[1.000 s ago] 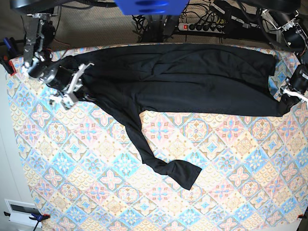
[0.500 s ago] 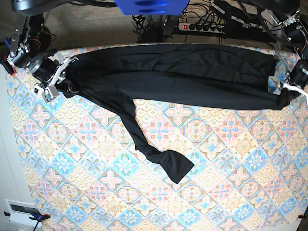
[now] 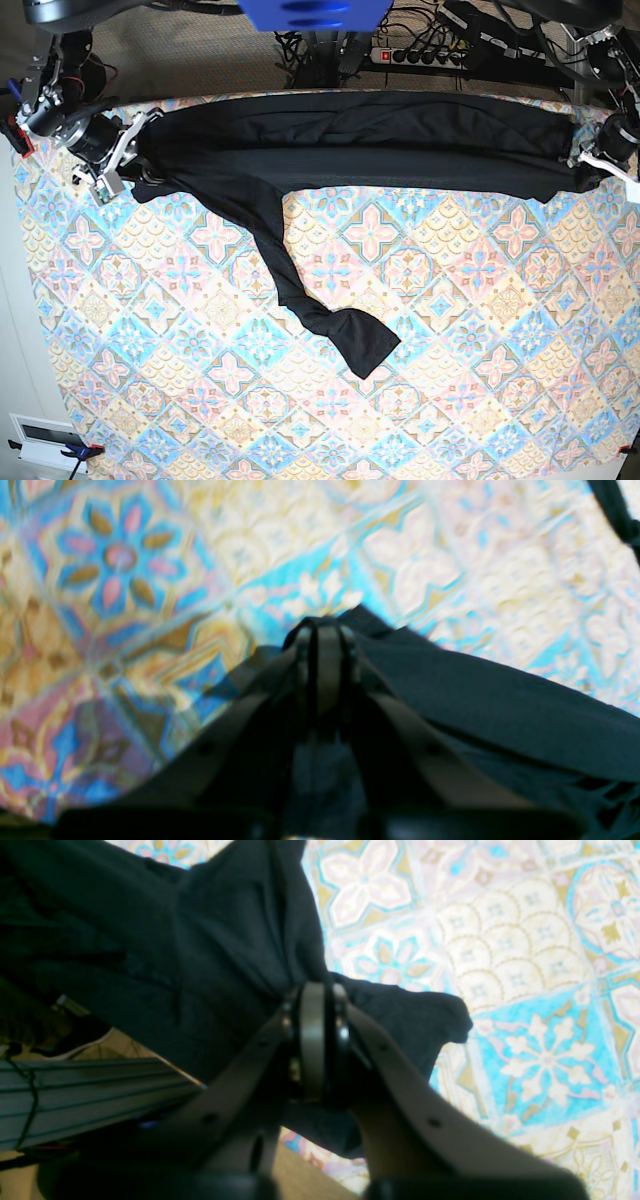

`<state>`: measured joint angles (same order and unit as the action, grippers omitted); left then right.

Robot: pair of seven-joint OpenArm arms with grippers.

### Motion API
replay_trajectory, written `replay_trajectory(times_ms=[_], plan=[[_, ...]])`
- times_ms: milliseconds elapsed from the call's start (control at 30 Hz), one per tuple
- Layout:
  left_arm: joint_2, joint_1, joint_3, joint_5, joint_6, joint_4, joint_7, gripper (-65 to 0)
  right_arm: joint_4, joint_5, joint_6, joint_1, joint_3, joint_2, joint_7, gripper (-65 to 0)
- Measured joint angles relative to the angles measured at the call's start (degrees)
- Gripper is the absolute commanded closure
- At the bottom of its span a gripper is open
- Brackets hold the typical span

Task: Layout the t-shirt on the table in an organized manner, then fold the t-shirt properly
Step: 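Pull the folded shirt taut with both grippers, stretching it lengthwise, then grasp the trailing black sleeve with the right gripper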

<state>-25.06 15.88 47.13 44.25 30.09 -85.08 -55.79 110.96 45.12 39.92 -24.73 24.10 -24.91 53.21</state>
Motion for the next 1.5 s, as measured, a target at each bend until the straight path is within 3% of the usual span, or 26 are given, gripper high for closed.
replay_trajectory(times_ms=[100, 300, 533, 667, 867, 967, 1100, 1167, 1300, 1500], plan=[[-0.1, -0.2, -0.9, -1.6, 0.0, 2.9, 0.5, 0.0, 0.0, -6.4, 0.2, 0.0, -0.5, 0.0, 1.0, -0.4], [0.2, -2.0, -8.2, -5.3, 0.0, 5.9, 0.4, 0.0, 0.0, -10.4, 0.0, 0.0, -3.5, 0.0, 0.6, -0.4], [-0.7, -2.2, -12.1, -5.9, -0.1, 5.7, 1.3, -0.1, -0.1, -24.9, 0.2, 0.4, -7.9, 0.3, 0.1, -1.1], [-0.6, -2.2, -12.0, -5.9, -0.3, 5.7, 1.3, -7.9, -0.1, -29.7, 0.2, 0.5, -7.8, 0.3, -0.1, -8.5], [-0.6, -2.1, -11.8, -5.4, -0.3, 5.5, 1.0, -20.9, -0.1, -30.2, 0.2, 2.4, -7.6, 0.3, -0.2, -19.6], [0.4, -1.9, -8.1, -4.6, -0.3, 3.9, 0.0, -21.2, 0.0, -29.9, 0.2, 2.0, -5.5, 1.8, -0.2, -23.1], [1.6, -1.9, -1.7, 1.5, -0.2, 1.3, 0.2, -21.2, 2.3, -30.0, 0.2, 1.7, -1.6, 5.2, 0.4, -23.2], [1.9, -2.3, 0.0, 3.4, -0.1, 0.8, 0.2, -21.2, 2.6, -26.6, 0.0, 2.8, -1.7, 6.6, 0.4, -23.3], [1.9, -2.6, 0.5, 5.9, -0.3, -0.8, -0.3, -21.2, 2.4, -20.4, 0.4, 8.2, -3.5, 7.8, 0.4, -23.3], [2.9, -5.6, 0.3, 6.5, -0.2, -1.5, 0.3, -21.2, 1.4, -22.6, 0.4, 18.1, -10.0, 8.5, 1.2, -23.3]])
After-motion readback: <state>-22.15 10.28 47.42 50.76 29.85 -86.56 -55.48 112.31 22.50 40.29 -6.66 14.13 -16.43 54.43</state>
